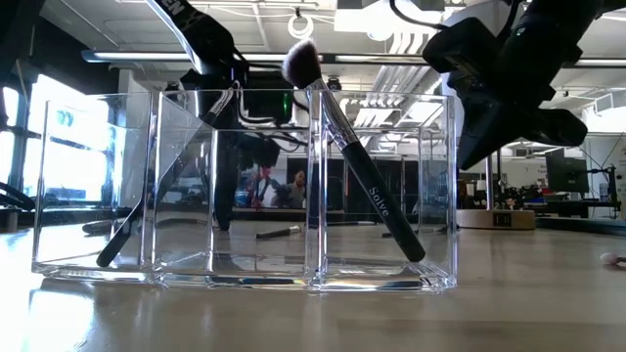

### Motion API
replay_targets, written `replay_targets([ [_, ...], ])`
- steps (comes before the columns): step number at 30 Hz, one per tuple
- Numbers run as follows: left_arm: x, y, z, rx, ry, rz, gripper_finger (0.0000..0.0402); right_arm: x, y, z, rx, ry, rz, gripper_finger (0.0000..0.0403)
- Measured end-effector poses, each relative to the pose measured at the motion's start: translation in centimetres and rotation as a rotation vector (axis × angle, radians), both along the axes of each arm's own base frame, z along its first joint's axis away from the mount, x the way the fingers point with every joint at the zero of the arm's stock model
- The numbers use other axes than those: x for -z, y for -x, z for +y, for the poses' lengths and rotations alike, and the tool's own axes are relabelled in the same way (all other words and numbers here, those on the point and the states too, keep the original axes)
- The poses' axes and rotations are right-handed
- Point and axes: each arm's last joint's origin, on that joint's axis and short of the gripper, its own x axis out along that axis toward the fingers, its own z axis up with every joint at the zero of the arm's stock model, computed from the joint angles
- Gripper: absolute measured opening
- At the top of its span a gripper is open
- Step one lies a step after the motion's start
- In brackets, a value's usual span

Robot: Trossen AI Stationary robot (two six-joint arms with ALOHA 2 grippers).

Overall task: Put items in baskets/containers
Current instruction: Put the black eyeshadow brush into the transparent organizer

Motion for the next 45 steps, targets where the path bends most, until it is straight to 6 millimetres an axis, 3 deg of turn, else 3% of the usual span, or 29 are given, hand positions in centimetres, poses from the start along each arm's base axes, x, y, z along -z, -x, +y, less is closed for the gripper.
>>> replay_targets([
  [3,0.0,0.0,0.0,0.004,-0.001,-0.001,0.0011,0.0,0.0,0.0,0.007,0.012,-0.005,0.0002],
  [13,-0.2,0.0,0.0,0.123,-0.032,0.033,0.0001,-0.1,0.0,-0.1,0.029,0.043,-0.018,0.0002],
  [18,-1.5,0.0,0.0,0.092,-0.028,0.026,0.0000,0.0,0.0,-0.2,-0.007,0.072,-0.003,0.0002],
  [24,-5.0,0.3,-1.0,0.026,-0.053,-0.103,0.0000,0.2,1.0,0.9,-0.053,0.127,0.059,0.0001],
  [29,-9.0,0.6,-3.5,-0.004,-0.073,-0.311,0.0000,0.6,2.5,2.5,-0.085,0.090,0.148,0.0001],
  [35,-13.8,0.9,-7.5,-0.039,-0.115,-0.631,0.0000,2.2,5.1,4.7,-0.135,0.056,0.104,0.0001],
  [40,-16.4,1.6,-11.5,-0.015,-0.159,-0.817,0.0000,3.8,7.6,5.8,-0.154,-0.007,-0.011,0.0000],
  [45,-18.2,1.9,-16.0,0.047,-0.145,-1.014,0.0000,5.0,8.8,5.6,-0.171,-0.064,-0.072,0.0000],
])
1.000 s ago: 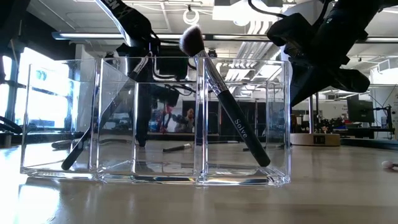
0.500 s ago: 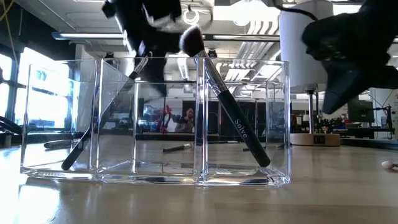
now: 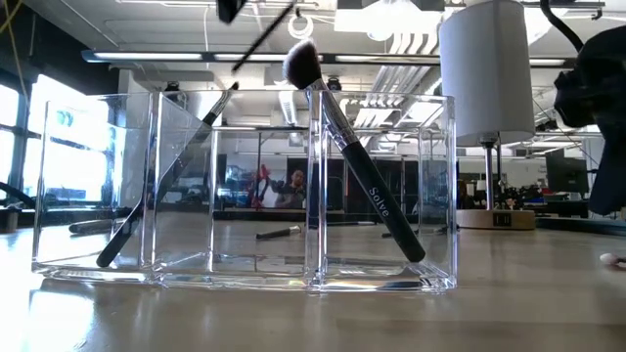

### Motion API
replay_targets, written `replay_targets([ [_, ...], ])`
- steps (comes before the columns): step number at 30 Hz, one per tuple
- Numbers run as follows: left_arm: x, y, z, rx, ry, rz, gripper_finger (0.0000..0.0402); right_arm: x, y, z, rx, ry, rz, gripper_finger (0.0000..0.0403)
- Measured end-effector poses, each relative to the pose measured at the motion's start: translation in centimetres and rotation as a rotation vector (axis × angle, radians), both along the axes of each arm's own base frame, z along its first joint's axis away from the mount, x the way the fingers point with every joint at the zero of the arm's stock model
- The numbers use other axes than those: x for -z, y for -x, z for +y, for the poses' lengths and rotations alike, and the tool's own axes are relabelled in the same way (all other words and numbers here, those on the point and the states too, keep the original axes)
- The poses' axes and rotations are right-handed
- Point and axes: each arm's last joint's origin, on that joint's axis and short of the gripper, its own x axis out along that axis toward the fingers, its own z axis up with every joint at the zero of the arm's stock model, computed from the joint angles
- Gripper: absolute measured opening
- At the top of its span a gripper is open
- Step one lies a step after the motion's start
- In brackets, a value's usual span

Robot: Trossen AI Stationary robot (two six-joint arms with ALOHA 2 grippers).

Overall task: Put items in baskets/containers
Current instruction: Put the black eyeshadow brush into the transparent organizer

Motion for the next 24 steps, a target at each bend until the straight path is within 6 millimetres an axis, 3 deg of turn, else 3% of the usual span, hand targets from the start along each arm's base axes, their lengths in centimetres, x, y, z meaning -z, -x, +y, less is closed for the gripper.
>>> replay_targets([
  [6,-0.4,0.9,-4.5,0.031,-0.003,-0.100,0.0000,0.7,0.1,-0.1,-0.038,-0.010,-0.042,0.0000],
  [13,1.4,0.5,-8.8,0.059,-0.026,-0.135,0.0000,0.5,-0.1,0.1,-0.100,0.017,-0.068,0.0000],
  [24,6.2,-1.9,-11.2,0.040,-0.068,-0.076,0.0000,0.2,-0.4,0.4,-0.139,0.012,-0.104,0.0000],
])
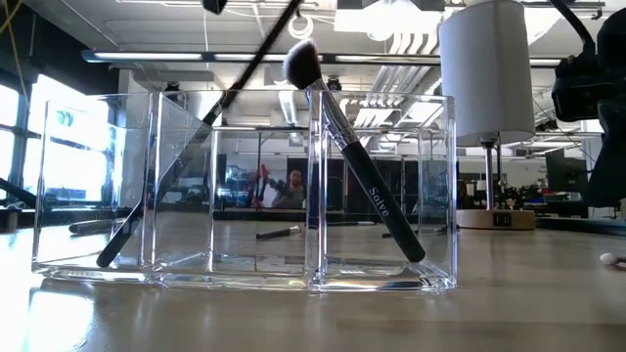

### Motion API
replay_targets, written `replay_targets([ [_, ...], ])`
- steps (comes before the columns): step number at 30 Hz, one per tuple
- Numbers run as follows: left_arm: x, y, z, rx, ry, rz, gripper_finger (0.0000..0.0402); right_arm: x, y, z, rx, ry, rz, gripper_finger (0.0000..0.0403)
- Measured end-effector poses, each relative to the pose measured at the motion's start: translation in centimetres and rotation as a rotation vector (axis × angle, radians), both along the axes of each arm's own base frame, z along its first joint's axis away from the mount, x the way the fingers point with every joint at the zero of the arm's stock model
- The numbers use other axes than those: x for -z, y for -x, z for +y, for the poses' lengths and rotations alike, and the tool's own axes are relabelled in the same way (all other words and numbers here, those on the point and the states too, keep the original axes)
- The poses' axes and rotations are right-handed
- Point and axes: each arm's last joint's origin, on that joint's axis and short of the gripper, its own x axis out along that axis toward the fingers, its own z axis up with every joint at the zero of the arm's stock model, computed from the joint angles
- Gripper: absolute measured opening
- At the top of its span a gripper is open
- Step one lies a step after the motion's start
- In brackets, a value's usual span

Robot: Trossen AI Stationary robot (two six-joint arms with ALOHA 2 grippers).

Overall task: Put items in baskets/containers
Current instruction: Put the black eyeshadow brush into the transparent organizer, then put the black brow brush into the transparent organizer

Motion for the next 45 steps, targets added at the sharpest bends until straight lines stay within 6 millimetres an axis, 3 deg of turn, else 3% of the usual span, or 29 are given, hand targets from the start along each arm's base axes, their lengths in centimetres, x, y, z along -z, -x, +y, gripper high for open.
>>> replay_targets([
  [6,1.4,-0.4,-0.3,0.014,0.030,0.047,0.0001,0.0,0.0,0.1,-0.016,-0.021,0.006,0.0000],
  [23,2.2,-0.1,-0.2,0.050,0.017,0.139,0.0003,-0.1,-0.1,0.2,-0.061,0.000,0.000,0.0000],
  [34,2.2,-0.1,-0.2,0.050,0.014,0.140,0.0081,-0.1,-0.2,0.1,-0.035,0.032,-0.024,0.0000],
  [39,0.3,0.4,1.3,-0.004,0.025,0.110,0.0091,-0.2,-0.2,0.0,-0.024,0.042,-0.032,0.0000],
  [45,-2.9,1.8,6.2,-0.048,0.062,0.172,0.0082,-0.3,-0.3,-0.1,0.011,0.070,-0.069,0.0000],
])
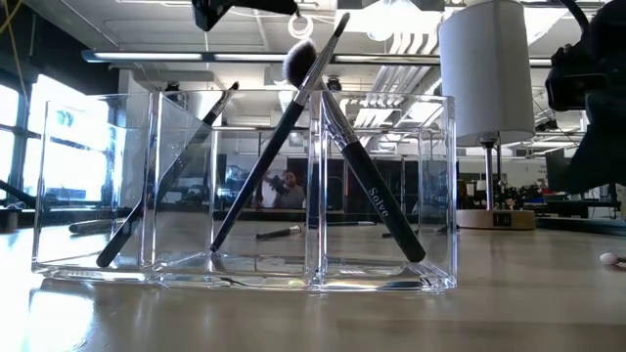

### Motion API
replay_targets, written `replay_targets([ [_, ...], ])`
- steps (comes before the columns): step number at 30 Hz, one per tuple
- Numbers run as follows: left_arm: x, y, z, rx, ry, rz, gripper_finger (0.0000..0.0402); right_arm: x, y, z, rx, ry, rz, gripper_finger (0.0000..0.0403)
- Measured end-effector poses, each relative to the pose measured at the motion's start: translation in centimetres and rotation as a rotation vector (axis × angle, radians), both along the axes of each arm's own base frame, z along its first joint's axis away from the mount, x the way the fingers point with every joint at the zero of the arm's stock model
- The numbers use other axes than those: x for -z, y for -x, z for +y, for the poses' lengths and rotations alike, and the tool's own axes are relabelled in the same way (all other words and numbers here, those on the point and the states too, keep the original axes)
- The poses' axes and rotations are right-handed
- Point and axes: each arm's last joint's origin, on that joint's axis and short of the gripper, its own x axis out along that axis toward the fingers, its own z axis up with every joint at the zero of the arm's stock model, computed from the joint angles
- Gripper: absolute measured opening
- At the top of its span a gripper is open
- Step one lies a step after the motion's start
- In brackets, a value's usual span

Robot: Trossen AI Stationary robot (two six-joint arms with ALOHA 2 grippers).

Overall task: Put items in baskets/containers
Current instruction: Put the black brow brush into the transparent organizer

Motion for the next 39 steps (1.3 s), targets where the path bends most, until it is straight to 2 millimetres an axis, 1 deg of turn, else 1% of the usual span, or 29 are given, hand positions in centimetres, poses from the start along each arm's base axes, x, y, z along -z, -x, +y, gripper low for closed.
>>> replay_targets([
  [2,-0.7,0.5,2.2,-0.001,0.017,0.062,0.0066,-0.1,-0.1,0.0,0.019,0.010,-0.022,0.0000],
  [3,-0.7,0.9,3.2,-0.002,0.020,0.111,0.0055,-0.2,-0.2,0.0,0.034,0.009,-0.043,0.0000],
  [5,-0.4,1.8,5.1,0.000,0.026,0.228,0.0028,-0.4,-0.4,0.0,0.057,0.012,-0.087,0.0000],
  [7,-0.2,2.1,6.7,-0.002,0.018,0.314,0.0008,-0.7,-0.6,0.1,0.081,0.028,-0.142,0.0000],
  [10,0.7,3.1,8.4,0.007,-0.032,0.481,0.0010,-1.3,-1.3,-0.3,0.123,0.070,-0.222,0.0000],
  [12,0.9,3.4,9.1,0.047,-0.067,0.524,0.0005,-1.7,-2.2,-0.9,0.131,0.081,-0.258,0.0000],
  [14,1.8,3.6,9.6,0.102,-0.095,0.570,0.0002,-2.4,-3.4,-1.6,0.136,0.083,-0.274,0.0000],
  [16,2.7,4.2,10.3,0.146,-0.117,0.619,0.0002,-3.4,-4.8,-2.4,0.172,0.114,-0.278,0.0000],
  [19,3.1,5.1,12.0,0.148,-0.147,0.617,0.0001,-5.4,-7.3,-3.7,0.246,0.196,-0.263,0.0000],
  [21,4.0,6.3,13.3,0.141,-0.149,0.664,0.0001,-6.7,-8.9,-4.6,0.301,0.225,-0.221,0.0000],
  [23,4.3,6.9,14.6,0.141,-0.134,0.637,0.0001,-7.9,-10.3,-5.4,0.368,0.223,-0.164,0.0000],
  [26,4.7,8.8,16.1,0.160,-0.104,0.615,0.0001,-9.1,-12.0,-6.3,0.494,0.226,-0.044,0.0000],
  [29,4.9,10.0,17.5,0.168,-0.095,0.581,0.0001,-8.9,-12.8,-7.3,0.648,0.154,0.107,0.0000],
  [31,5.1,10.8,18.1,0.162,-0.087,0.583,0.0000,-8.2,-13.2,-8.1,0.710,0.069,0.215,0.0001],
  [34,5.1,11.3,18.8,0.168,-0.082,0.566,0.0000,-6.8,-13.4,-9.4,0.800,-0.044,0.332,0.0010],
  [39,5.2,11.5,19.4,0.198,-0.050,0.551,0.0000,-5.1,-13.4,-11.5,0.902,-0.117,0.376,0.0044],
])
